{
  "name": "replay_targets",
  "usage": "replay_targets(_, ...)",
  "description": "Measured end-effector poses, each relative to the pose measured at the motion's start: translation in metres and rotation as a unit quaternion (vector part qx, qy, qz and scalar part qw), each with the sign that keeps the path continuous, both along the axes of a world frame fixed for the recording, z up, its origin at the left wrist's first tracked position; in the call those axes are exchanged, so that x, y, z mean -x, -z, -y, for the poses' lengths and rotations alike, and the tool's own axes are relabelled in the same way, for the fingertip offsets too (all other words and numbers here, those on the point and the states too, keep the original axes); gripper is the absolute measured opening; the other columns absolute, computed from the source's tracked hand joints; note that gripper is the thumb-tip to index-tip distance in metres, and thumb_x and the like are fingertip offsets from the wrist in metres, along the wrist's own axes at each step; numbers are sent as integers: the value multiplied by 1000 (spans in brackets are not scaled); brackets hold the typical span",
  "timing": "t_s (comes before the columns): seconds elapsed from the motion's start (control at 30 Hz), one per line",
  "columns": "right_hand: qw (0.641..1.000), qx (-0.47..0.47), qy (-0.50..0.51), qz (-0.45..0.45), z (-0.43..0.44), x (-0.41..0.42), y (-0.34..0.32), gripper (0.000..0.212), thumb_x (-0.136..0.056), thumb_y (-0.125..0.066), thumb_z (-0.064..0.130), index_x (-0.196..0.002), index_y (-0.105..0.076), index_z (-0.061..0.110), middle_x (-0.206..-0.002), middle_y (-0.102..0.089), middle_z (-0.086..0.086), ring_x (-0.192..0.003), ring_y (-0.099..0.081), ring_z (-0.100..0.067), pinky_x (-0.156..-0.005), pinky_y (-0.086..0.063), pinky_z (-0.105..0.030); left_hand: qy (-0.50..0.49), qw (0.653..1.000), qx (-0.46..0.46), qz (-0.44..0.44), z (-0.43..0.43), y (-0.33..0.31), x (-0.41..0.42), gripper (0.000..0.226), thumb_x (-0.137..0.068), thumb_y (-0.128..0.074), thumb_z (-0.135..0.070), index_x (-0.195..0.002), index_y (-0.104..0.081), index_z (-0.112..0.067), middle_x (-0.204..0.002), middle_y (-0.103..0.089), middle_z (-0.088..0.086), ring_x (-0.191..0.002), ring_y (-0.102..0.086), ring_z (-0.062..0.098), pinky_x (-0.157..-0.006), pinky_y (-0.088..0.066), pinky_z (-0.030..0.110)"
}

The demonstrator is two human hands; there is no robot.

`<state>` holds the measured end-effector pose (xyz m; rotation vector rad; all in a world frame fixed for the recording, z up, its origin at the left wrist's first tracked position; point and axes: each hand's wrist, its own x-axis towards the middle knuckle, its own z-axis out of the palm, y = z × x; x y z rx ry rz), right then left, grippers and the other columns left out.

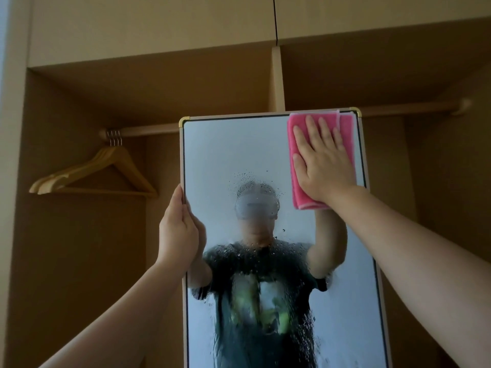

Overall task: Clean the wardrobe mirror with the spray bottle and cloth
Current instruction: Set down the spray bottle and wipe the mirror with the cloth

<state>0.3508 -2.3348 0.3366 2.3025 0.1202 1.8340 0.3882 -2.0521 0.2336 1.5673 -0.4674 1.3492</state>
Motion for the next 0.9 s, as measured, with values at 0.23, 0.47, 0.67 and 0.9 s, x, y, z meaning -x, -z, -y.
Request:
replay_targets(0.23, 1000, -8, 5, 9, -12, 1, -21, 62, -100, -7, 44, -154, -13, 14, -161, -9, -14, -148, -8, -36, -120, -3, -50, -9, 1000, -5, -4, -2, 1, -3, 44, -101, -35, -14, -145, -35, -18, -132, -40, -18, -117, -26, -19, -87, -18, -12)
replay_targets(0.47, 1000, -4, 8, 9, -14, 2, -16, 62, -101, -6, 44, -154, -13, 13, -161, -12, -15, -147, -10, -36, -120, -4, -49, 0, 1000, -5, 4, -1, 1, -4, 44, -101, -35, -12, -145, -35, -16, -132, -39, -19, -117, -24, -23, -88, -18, -11)
replay_targets(0.67, 1000, -2, -3, 7, -17, 2, -2, 62, -101, -8, 43, -154, -16, 13, -160, -15, -13, -147, -12, -35, -120, -3, -48, 2, 1000, -4, 14, -2, 2, -7, 44, -101, -35, -12, -145, -36, -16, -133, -41, -18, -118, -26, -20, -88, -19, -10)
replay_targets(0.9, 1000, -1, -7, -6, -21, 4, 19, 62, -100, -11, 42, -154, -17, 12, -160, -17, -14, -147, -13, -35, -120, -7, -50, 6, 1000, -7, 11, -5, 3, -12, 45, -101, -35, -14, -145, -35, -21, -134, -40, -20, -123, -31, -13, -90, -19, -10)
